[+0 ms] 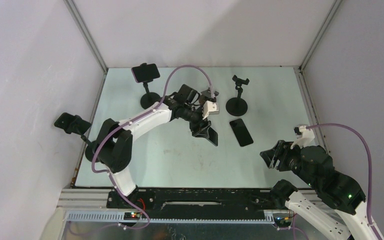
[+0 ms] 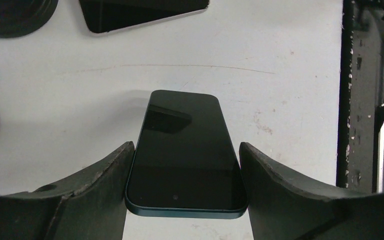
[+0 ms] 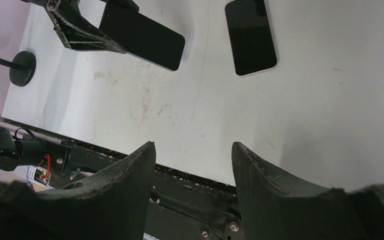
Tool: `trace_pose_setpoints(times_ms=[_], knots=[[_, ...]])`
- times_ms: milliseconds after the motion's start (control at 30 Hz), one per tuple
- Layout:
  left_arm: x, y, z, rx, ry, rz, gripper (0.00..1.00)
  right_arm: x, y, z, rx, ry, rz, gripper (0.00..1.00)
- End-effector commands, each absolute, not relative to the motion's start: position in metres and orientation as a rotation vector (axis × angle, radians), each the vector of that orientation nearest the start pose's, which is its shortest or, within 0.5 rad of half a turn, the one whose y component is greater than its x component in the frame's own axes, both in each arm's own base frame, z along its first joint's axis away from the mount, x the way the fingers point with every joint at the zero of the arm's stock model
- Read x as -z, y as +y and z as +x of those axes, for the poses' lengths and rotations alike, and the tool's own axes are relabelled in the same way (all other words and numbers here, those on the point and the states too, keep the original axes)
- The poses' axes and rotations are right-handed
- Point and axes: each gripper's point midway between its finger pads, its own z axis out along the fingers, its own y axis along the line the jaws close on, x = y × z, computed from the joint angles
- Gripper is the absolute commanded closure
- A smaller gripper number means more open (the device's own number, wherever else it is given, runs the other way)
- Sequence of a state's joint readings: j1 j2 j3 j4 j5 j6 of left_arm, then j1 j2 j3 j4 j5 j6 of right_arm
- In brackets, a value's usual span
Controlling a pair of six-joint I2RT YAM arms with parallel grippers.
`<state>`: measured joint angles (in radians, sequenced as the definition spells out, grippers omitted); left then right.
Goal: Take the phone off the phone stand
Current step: Place the phone at the center of the board.
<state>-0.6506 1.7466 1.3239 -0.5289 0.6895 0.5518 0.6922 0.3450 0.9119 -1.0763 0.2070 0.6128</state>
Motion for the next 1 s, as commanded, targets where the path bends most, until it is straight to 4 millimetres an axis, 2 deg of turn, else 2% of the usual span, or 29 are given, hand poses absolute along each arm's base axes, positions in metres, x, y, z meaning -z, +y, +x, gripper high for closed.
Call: trace_pose_setpoints(times_ms=[0,67,100,133,467,733,967], knots=[[-0.154,-0.341,0.259,0.988,1.528,1.765,1.0,-0.234,0.085,0.125,-0.572,2.113,0.035,0.4],[-0.156,-0.344,0.256,0.984,1.477,1.815,1.0,-0.234,0.086,0.125,-0.572,2.115,0.036,0.4],[-0.15,-0.343,0.255,0.983,1.48,1.845,1.0,-0.234,0.085,0.125,-0.572,2.115,0.038,0.4],[-0.155,-0.348,0.256,0.975,1.454,1.861,1.0,-0.234,0.085,0.125,-0.572,2.115,0.038,0.4],[-0.136,-0.36,0.232,1.048,1.293,2.137,1.0,-0.234,0.085,0.125,-0.567,2.116,0.036,0.4],[-0.117,-0.375,0.243,0.998,1.288,2.221,1.0,-0.234,0.085,0.125,-0.57,2.115,0.036,0.4],[-0.115,-0.395,0.252,0.966,1.249,2.195,1.0,-0.234,0.087,0.124,-0.577,2.116,0.024,0.4]])
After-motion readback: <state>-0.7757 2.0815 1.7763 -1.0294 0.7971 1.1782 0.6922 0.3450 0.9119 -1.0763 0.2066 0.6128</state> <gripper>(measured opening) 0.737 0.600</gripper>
